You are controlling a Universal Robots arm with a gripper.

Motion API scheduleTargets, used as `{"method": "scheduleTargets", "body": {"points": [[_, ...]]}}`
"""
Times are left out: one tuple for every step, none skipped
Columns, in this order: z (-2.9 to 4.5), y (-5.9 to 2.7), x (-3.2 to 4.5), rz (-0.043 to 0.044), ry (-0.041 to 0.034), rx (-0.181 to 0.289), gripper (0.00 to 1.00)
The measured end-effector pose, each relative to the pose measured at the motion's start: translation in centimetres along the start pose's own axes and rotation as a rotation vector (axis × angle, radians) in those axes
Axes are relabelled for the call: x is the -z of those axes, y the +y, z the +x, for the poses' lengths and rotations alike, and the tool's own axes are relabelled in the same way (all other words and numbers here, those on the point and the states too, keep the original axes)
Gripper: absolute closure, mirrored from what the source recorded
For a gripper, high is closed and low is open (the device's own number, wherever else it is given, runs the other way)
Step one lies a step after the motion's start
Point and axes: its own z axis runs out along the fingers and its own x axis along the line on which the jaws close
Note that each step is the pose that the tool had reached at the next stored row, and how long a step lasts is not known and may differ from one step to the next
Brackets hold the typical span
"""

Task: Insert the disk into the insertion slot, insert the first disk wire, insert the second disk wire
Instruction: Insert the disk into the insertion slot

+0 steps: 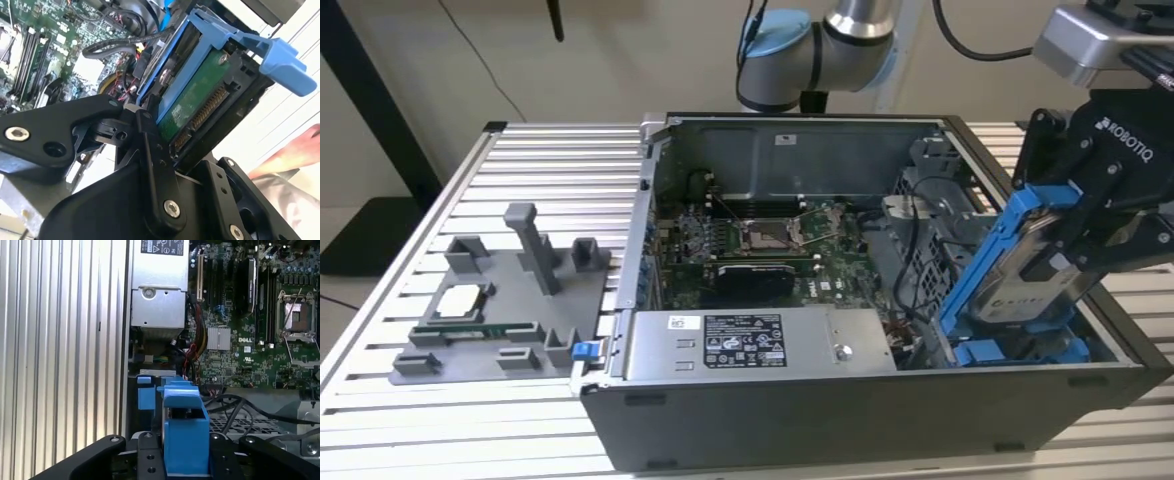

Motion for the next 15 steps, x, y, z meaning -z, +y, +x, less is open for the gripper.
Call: {"method": "scheduleTargets", "body": {"points": [[0.08,-0.11,-0.03,0.0,-0.0031,0.0,1.0],[0.15,-0.23,-0.1,0.0001,-0.0066,0.001,1.0],[0.2,-0.31,-0.17,-0.0001,-0.0092,0.001,1.0],[0.23,-0.37,-0.22,-0.0004,-0.0112,0.001,1.0],[0.27,-0.39,-0.31,-0.0007,-0.0133,0.001,1.0],[0.3,-0.4,-0.42,-0.001,-0.0147,0.001,1.0],[0.32,-0.43,-0.57,-0.0013,-0.0165,0.001,1.0],[0.35,-0.46,-0.77,-0.0016,-0.0189,0.002,1.0],[0.39,-0.47,-0.87,-0.0022,-0.0195,0.002,1.0],[0.45,-0.49,-0.87,-0.0046,-0.0211,0.002,1.0],[0.49,-0.49,-0.89,-0.011,-0.0228,0.002,1.0],[0.51,-0.48,-0.89,-0.0228,-0.0237,0.001,1.0],[0.52,-0.47,-0.86,-0.032,-0.0239,0.0,1.0],[0.54,-0.47,-0.81,-0.0394,-0.0245,0.0,1.0],[0.54,-0.46,-0.74,-0.0465,-0.0247,0.0,1.0]]}}
